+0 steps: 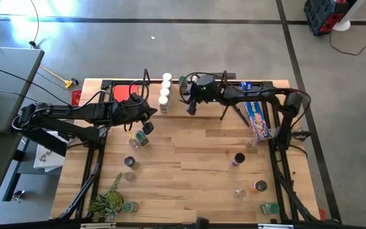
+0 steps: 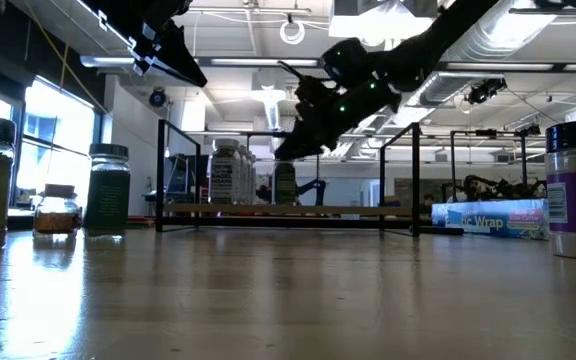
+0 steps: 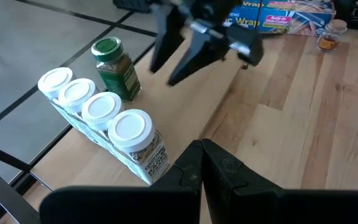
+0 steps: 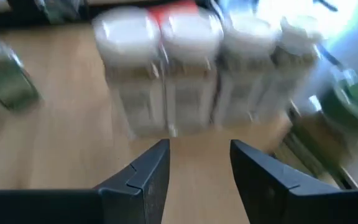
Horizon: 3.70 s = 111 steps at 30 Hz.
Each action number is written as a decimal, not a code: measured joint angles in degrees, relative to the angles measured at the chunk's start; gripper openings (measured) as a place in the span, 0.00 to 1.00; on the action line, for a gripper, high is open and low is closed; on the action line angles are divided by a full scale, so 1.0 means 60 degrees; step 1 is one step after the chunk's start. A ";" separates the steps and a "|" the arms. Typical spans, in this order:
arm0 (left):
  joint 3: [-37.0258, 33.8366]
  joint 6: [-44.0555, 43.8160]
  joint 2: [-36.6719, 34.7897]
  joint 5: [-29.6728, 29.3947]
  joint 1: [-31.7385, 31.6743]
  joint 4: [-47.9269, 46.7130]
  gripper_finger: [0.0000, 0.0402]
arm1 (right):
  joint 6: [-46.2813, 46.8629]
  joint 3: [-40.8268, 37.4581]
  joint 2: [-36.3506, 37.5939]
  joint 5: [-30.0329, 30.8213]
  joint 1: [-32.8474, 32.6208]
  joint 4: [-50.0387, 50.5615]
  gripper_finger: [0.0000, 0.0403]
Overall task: Shelf spices
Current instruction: Put the top right green seasoning bottle on the shelf
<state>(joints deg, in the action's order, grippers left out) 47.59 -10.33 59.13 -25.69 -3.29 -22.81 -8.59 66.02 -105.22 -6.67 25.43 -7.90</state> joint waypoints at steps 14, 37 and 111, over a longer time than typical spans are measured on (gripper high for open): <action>0.0004 -0.0004 -0.0003 0.0001 0.0000 0.0020 0.00 | 0.1984 -0.0007 -0.0739 0.3286 0.0958 -0.0246 0.40; 0.0004 0.0000 -0.0003 0.0004 0.0000 0.0029 0.00 | 0.2114 -0.0007 -0.0957 0.2472 0.0675 -0.0858 0.40; 0.0000 0.0004 -0.0003 -0.0036 -0.0009 0.0040 0.00 | 0.2034 -0.0007 -0.0954 0.1360 0.1044 -0.1843 0.03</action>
<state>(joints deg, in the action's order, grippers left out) 47.59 -10.31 59.11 -25.91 -3.34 -22.57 3.62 65.98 -110.94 1.49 31.69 -18.96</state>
